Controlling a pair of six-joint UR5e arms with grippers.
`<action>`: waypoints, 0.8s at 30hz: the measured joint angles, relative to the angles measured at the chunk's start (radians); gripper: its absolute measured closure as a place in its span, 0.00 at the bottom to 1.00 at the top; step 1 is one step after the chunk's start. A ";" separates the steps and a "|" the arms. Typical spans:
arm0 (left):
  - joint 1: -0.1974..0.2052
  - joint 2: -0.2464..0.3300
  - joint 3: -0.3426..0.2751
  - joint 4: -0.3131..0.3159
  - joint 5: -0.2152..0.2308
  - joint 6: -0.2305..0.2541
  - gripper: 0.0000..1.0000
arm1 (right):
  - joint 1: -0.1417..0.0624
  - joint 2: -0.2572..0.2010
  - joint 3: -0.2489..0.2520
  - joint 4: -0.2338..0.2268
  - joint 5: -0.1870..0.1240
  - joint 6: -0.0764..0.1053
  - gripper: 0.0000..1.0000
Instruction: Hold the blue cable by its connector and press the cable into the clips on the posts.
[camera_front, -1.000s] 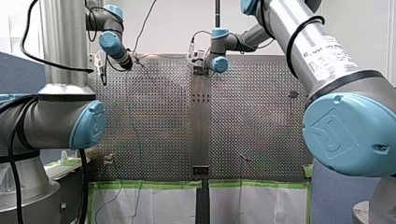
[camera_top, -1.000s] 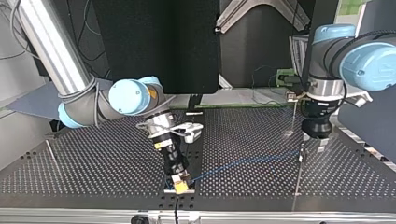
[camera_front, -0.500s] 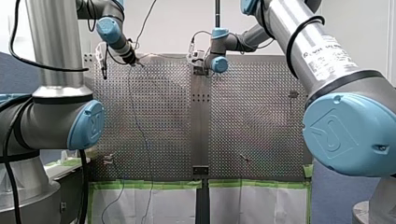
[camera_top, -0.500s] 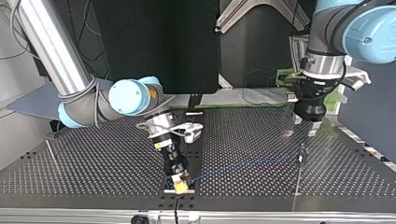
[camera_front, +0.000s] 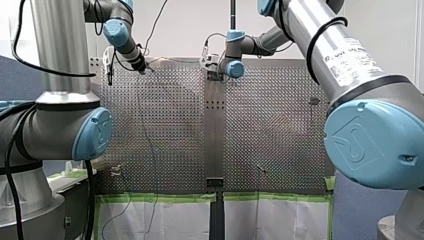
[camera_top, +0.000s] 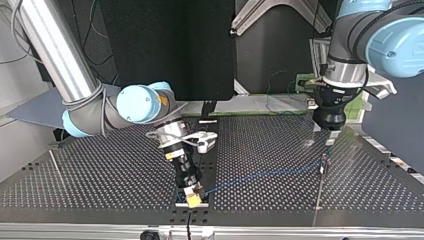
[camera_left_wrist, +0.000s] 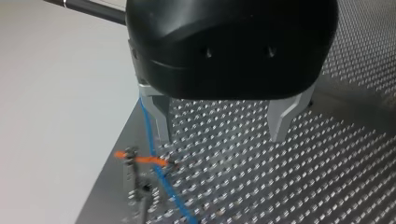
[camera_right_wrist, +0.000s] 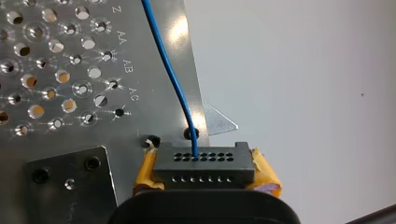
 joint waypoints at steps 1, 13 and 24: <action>0.001 -0.002 0.003 0.009 -0.007 0.010 0.00 | 0.000 0.000 0.000 0.000 0.000 0.000 1.00; 0.003 -0.006 0.008 0.084 -0.023 0.078 0.00 | 0.001 0.000 0.000 0.001 0.000 0.001 1.00; 0.002 -0.006 0.008 0.087 -0.024 0.080 0.00 | -0.001 0.000 0.000 -0.001 0.000 0.000 1.00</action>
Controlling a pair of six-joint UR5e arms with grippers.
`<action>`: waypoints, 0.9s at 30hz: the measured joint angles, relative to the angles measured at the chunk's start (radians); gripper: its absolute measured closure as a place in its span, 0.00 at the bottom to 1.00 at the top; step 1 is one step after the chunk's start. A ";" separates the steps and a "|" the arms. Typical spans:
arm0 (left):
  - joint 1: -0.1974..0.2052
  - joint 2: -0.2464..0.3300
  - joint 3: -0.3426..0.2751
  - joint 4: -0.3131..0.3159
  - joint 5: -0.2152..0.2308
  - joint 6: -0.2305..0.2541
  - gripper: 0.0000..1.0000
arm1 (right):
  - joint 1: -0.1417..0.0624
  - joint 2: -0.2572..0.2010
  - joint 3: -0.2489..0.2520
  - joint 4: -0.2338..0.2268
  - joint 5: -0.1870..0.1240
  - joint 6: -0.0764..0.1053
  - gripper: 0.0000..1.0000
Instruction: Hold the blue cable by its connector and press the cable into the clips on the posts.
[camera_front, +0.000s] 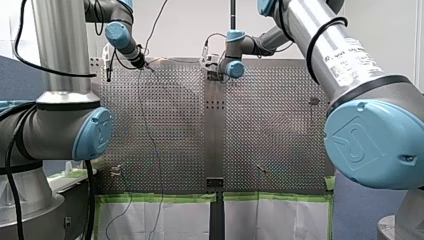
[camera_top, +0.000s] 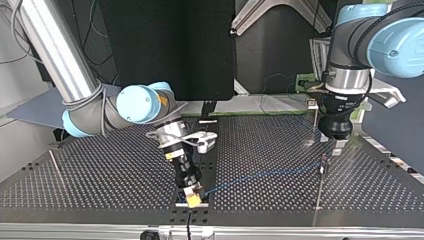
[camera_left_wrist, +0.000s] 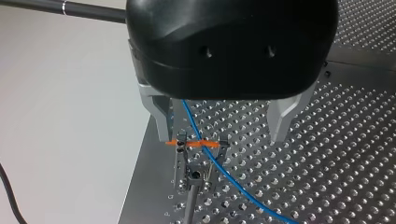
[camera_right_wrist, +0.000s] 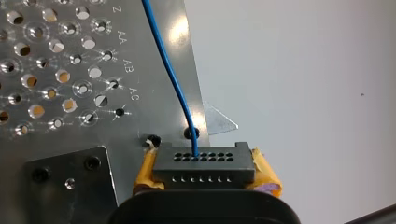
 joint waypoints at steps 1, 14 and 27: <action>0.000 0.000 0.000 0.000 -0.001 0.000 0.00 | 0.000 0.000 0.000 0.000 0.000 0.000 1.00; -0.006 0.000 -0.002 -0.002 -0.006 0.001 0.00 | -0.001 0.016 0.005 -0.001 0.000 0.002 1.00; -0.008 0.000 -0.003 -0.001 -0.006 -0.002 0.00 | 0.004 0.017 0.005 0.001 0.000 0.006 1.00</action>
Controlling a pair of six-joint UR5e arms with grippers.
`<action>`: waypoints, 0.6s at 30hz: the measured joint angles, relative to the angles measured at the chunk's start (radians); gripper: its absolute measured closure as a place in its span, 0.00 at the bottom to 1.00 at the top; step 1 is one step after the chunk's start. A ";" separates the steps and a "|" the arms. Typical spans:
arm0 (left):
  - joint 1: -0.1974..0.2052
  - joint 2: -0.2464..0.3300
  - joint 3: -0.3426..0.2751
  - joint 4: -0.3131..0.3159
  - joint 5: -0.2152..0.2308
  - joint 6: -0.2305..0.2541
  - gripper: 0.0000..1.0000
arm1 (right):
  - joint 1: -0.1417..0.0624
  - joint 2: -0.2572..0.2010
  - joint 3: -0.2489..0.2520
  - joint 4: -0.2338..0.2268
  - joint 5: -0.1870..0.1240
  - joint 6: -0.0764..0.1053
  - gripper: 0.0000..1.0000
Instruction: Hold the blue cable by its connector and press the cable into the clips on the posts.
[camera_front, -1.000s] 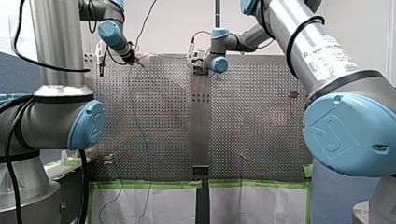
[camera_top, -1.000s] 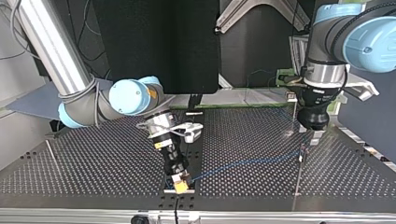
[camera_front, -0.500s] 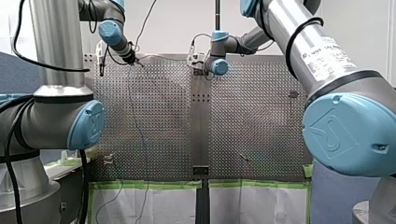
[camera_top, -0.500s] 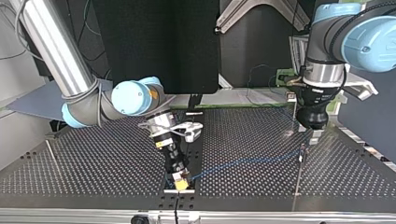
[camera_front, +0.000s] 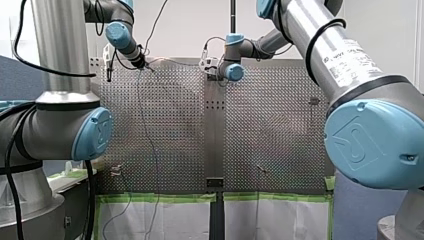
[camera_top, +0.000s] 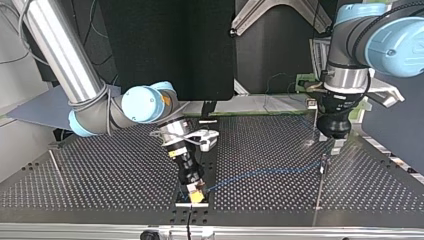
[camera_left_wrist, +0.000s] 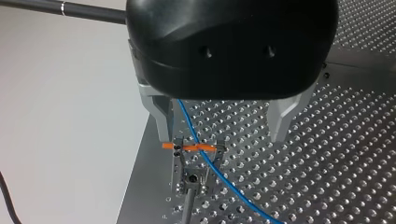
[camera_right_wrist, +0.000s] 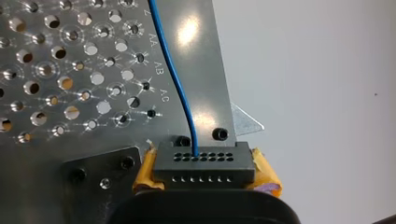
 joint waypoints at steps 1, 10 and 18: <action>0.000 0.000 0.000 0.000 0.000 0.000 0.00 | 0.000 0.000 0.000 0.000 0.000 0.000 1.00; 0.000 0.000 0.000 -0.002 -0.004 -0.001 0.00 | -0.002 0.001 0.000 -0.001 0.000 0.001 1.00; -0.001 0.000 0.000 -0.001 -0.013 0.003 0.00 | -0.003 0.002 0.000 -0.001 0.000 0.001 1.00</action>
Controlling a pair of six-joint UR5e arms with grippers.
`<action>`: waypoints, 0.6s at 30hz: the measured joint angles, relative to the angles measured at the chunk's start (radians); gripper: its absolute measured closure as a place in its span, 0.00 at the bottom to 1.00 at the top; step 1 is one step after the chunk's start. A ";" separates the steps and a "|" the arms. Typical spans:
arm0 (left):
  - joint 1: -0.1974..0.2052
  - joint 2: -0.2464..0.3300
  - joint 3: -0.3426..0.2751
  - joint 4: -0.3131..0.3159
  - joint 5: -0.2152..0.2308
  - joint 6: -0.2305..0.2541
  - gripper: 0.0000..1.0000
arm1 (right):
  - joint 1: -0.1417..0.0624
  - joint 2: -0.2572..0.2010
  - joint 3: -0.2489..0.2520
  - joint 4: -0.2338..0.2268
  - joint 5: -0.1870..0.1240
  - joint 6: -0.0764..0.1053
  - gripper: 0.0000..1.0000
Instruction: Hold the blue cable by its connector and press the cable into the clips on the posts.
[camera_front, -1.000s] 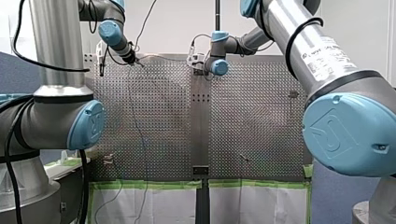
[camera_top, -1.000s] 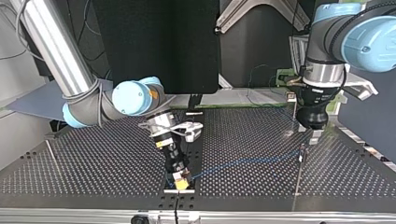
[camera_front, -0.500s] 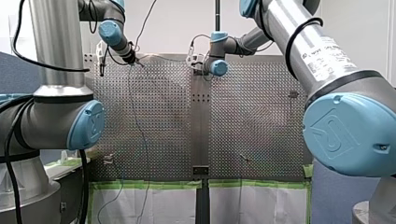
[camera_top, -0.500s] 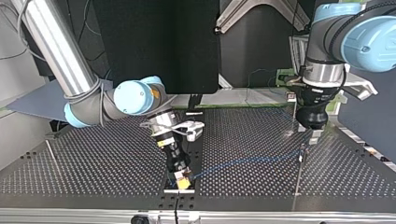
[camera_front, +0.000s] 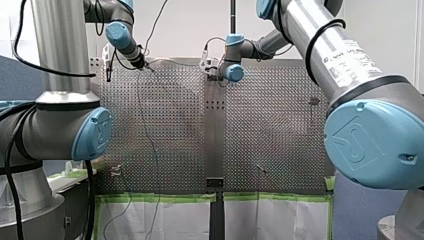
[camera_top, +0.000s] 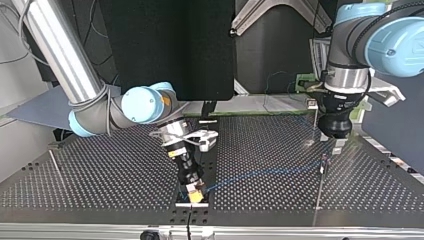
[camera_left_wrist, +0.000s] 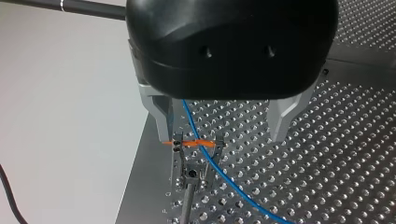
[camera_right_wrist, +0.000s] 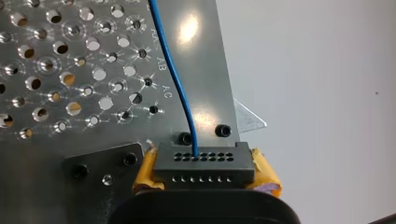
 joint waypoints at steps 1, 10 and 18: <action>-0.001 0.000 0.000 0.001 0.005 0.004 0.00 | 0.000 0.000 0.000 0.000 0.000 0.000 1.00; -0.025 -0.023 0.004 0.042 0.077 0.027 0.00 | -0.001 0.000 0.000 0.002 0.000 -0.001 1.00; -0.061 -0.083 0.028 0.088 0.123 0.020 0.00 | 0.002 0.000 0.000 0.002 0.001 0.000 1.00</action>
